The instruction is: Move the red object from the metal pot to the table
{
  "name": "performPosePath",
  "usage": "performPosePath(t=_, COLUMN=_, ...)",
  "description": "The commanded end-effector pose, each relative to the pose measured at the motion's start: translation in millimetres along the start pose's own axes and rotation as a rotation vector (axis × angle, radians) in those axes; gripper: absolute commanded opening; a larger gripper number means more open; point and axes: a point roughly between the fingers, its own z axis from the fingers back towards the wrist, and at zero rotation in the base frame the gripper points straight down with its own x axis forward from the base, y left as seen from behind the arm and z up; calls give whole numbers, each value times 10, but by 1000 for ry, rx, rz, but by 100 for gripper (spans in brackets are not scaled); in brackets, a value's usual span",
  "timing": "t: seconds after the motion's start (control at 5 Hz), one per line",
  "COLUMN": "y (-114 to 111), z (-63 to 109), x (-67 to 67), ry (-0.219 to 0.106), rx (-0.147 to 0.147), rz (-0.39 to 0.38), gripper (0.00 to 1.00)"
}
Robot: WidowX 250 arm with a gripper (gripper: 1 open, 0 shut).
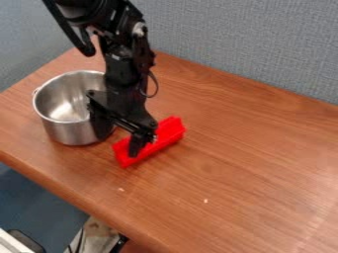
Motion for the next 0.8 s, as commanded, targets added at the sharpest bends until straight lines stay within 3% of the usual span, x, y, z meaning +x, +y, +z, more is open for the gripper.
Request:
performPosePath(t=0.0, y=-67, z=160, x=39, ry=-39, rx=28, rz=-19, gripper=100)
performPosePath(t=0.2, y=-22, z=76, x=107, ry=-106, rx=18, rz=24, gripper=0)
performPosePath(t=0.4, y=20, z=31, x=151, ry=-171, rx=19, rz=64, gripper=0)
performPosePath(t=0.6, y=-51, z=55, x=212, ry=-156, rx=11, rz=198, gripper=0)
